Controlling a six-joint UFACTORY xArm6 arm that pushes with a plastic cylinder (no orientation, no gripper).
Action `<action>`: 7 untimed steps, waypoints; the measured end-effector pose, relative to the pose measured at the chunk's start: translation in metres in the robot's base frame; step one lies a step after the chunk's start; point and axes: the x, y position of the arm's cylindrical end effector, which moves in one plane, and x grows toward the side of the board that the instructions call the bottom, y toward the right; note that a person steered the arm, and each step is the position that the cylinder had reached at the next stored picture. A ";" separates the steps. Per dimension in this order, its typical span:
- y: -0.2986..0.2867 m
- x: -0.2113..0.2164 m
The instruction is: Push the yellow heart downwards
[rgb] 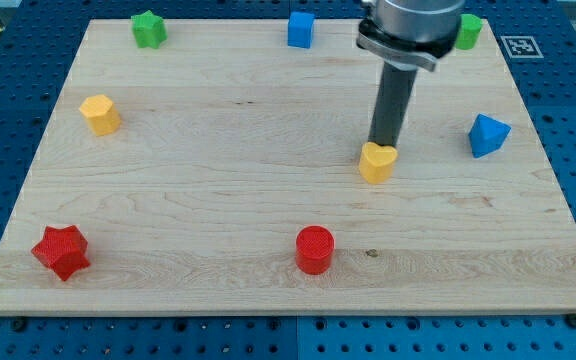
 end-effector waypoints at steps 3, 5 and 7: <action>-0.033 0.012; -0.056 0.012; -0.041 0.047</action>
